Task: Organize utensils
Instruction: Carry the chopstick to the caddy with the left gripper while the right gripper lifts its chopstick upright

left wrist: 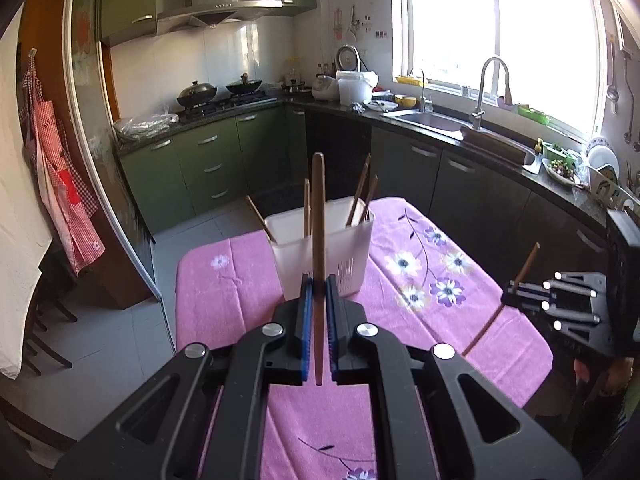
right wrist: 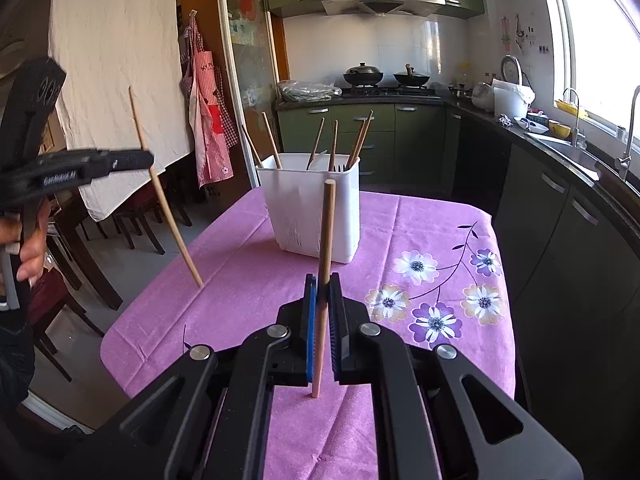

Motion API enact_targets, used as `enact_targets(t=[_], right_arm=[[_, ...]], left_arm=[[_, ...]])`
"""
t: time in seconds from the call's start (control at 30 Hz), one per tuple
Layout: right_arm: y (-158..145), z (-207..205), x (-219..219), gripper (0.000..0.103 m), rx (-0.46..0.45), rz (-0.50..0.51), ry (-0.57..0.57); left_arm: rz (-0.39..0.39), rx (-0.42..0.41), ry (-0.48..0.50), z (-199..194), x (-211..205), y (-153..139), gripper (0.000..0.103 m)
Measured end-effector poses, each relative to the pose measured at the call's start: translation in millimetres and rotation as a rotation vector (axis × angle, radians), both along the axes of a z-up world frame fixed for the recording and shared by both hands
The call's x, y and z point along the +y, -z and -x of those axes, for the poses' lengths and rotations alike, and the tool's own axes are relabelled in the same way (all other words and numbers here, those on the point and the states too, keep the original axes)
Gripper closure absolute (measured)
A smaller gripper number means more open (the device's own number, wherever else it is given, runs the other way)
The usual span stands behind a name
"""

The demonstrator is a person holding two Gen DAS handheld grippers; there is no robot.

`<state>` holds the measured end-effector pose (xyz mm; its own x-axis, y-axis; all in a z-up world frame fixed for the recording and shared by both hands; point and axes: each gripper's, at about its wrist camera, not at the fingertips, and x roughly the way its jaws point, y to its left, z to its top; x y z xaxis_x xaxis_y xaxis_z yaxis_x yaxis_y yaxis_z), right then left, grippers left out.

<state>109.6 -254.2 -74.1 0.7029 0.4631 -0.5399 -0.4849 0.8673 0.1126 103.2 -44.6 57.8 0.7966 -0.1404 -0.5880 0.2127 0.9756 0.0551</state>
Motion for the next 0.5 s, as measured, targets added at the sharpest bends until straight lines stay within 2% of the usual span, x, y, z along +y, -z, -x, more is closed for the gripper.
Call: enact_targets(t=[0.13, 0.27, 0.5], right_arm=[[0.9, -0.2, -4.4, 0.096, 0.002, -0.013, 0.004], [2.9, -3.7, -11.0, 0.096, 0.006, -0.035, 0.01], [5.4, -3.3, -19.3, 0.096, 0.009, -0.072, 0.015]], left_arm=[[0.022, -0.053, -0.003, -28.5, 0.6, -36.1, 0.096], [0.01, -0.103, -0.025, -55.1, -3.4, -62.1, 0.096], [0.022, -0.162, -0.053, -100.0, -4.2, -84.7, 0.096]])
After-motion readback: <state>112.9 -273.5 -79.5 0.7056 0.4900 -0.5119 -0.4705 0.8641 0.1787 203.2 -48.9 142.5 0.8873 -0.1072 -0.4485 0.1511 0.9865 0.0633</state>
